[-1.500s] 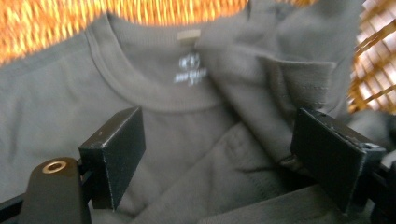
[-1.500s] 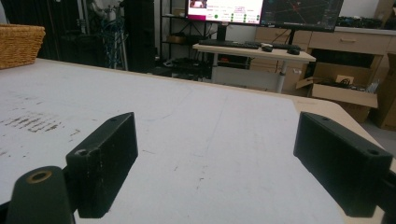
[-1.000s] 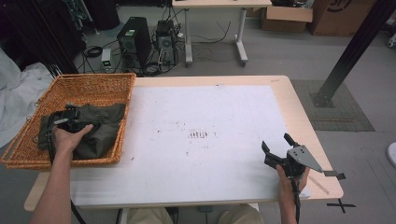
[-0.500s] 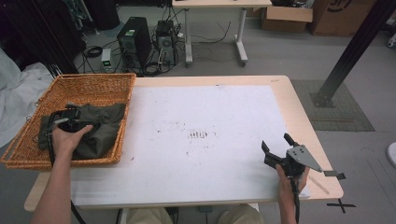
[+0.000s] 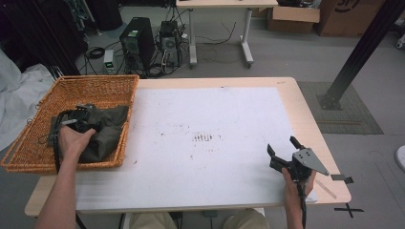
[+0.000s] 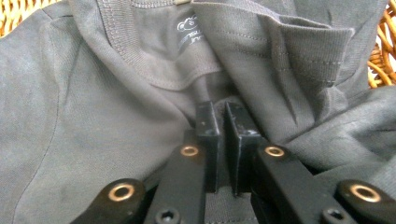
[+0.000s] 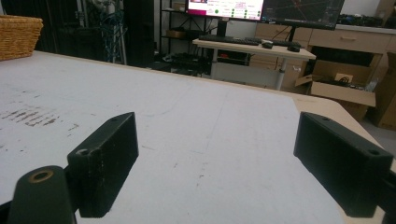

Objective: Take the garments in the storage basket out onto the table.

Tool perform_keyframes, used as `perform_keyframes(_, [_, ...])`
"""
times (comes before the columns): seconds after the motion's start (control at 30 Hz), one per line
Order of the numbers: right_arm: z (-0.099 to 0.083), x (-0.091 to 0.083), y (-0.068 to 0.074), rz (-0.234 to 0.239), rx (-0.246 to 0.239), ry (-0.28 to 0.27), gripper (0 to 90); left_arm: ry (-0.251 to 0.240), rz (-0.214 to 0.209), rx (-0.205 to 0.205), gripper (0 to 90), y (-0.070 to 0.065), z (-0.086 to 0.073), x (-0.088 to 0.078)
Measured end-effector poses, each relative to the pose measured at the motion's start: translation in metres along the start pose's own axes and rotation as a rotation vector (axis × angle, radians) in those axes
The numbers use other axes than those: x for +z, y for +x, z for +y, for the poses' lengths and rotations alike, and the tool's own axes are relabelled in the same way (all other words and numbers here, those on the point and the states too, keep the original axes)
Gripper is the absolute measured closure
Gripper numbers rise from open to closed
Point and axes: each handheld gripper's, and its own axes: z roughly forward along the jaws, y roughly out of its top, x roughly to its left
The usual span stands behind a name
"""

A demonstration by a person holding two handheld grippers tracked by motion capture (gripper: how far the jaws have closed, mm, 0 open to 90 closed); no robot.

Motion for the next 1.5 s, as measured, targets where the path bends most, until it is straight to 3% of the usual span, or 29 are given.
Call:
perform_keyframes(0.07, [0.0,0.0,0.0,0.006,0.001,0.004,14.1,-0.029,-0.033,-0.045,86.3,0.003,0.0,-0.003])
perform_keyframes(0.1, [0.0,0.001,0.0,0.007,-0.001,0.006,14.1,-0.066,-0.051,-0.071,86.4,0.005,0.0,-0.007])
perform_keyframes(0.2, [0.0,0.001,0.0,0.009,-0.008,0.011,14.1,-0.122,-0.104,-0.096,86.5,0.007,0.002,-0.019])
perform_keyframes(0.3, [0.001,0.001,0.0,0.009,-0.008,0.013,14.1,-0.132,-0.212,-0.125,85.9,0.01,0.001,-0.022])
perform_keyframes(0.33, [0.001,0.002,0.001,0.011,-0.011,0.016,14.1,-0.126,-0.302,-0.149,77.4,0.012,0.0,-0.021])
perform_keyframes(0.37, [0.001,0.002,0.001,0.011,-0.011,0.016,14.1,-0.126,-0.302,-0.149,70.6,0.012,0.0,-0.021])
perform_keyframes(0.4, [0.001,0.002,0.001,0.011,-0.012,0.018,14.1,-0.125,-0.337,-0.155,63.8,0.012,-0.001,-0.019])
perform_keyframes(0.43, [0.001,0.002,0.001,0.011,-0.012,0.018,14.1,-0.115,-0.352,-0.153,63.8,0.012,-0.001,-0.018])
perform_keyframes(0.5, [0.001,0.002,0.001,0.012,-0.012,0.021,14.1,-0.071,-0.379,-0.163,53.0,0.009,0.0,-0.014])
perform_keyframes(0.53, [0.001,0.002,0.001,0.012,-0.012,0.021,14.1,-0.035,-0.379,-0.143,49.8,0.005,0.001,-0.012])
perform_keyframes(0.63, [0.001,0.002,0.001,0.013,-0.013,0.025,14.1,0.045,-0.316,-0.014,40.1,-0.008,-0.001,-0.006])
perform_keyframes(0.67, [0.001,0.002,0.001,0.013,-0.013,0.025,14.1,0.049,-0.281,0.032,36.5,-0.014,-0.002,-0.004])
perform_keyframes(0.77, [0.001,0.003,0.001,0.014,-0.014,0.026,14.1,0.047,-0.178,0.164,37.9,-0.028,-0.004,-0.004])
perform_keyframes(0.8, [0.001,0.003,0.001,0.013,-0.015,0.026,14.1,0.042,-0.123,0.213,45.2,-0.032,-0.004,-0.006])
perform_keyframes(0.87, [0.001,0.003,0.001,0.014,-0.015,0.029,14.1,0.04,-0.105,0.217,59.6,-0.031,-0.004,-0.007])
perform_keyframes(0.9, [0.001,0.003,0.001,0.014,-0.015,0.029,14.1,0.039,-0.109,0.21,59.6,-0.031,-0.004,-0.008])
perform_keyframes(0.93, [0.001,0.003,0.001,0.014,-0.017,0.029,14.2,0.036,-0.097,0.22,70.4,-0.031,-0.004,-0.008])
perform_keyframes(1.0, [0.001,0.003,0.001,0.014,-0.016,0.028,14.2,0.032,-0.091,0.207,72.1,-0.031,-0.004,-0.009])
perform_keyframes(1.1, [0.001,0.003,0.001,0.013,-0.018,0.03,14.2,0.01,-0.091,0.119,76.8,-0.029,-0.003,-0.01])
perform_keyframes(1.13, [0.001,0.003,0.001,0.011,-0.017,0.028,14.2,-0.031,-0.065,0.084,78.0,-0.028,-0.001,-0.014])
perform_keyframes(1.17, [0.001,0.003,0.001,0.011,-0.017,0.028,14.2,-0.031,-0.065,0.084,78.2,-0.028,-0.001,-0.014])
perform_keyframes(1.23, [0.001,0.003,0.001,0.01,-0.013,0.028,14.2,-0.108,-0.065,0.012,78.3,-0.026,0.004,-0.023])
perform_keyframes(1.3, [0.001,0.003,0.001,0.008,-0.01,0.029,14.2,-0.167,-0.091,-0.027,78.5,-0.026,0.01,-0.033])
perform_keyframes(1.4, [0.001,0.004,0.001,0.008,-0.013,0.037,14.2,-0.234,-0.107,-0.018,78.5,-0.031,0.019,-0.053])
perform_keyframes(1.47, [0.001,0.004,0.001,0.008,-0.015,0.042,14.2,-0.287,-0.133,0.019,78.5,-0.045,0.032,-0.075])
perform_keyframes(1.5, [0.001,0.004,0.001,0.008,-0.015,0.042,14.2,-0.287,-0.133,0.019,78.5,-0.045,0.032,-0.075])
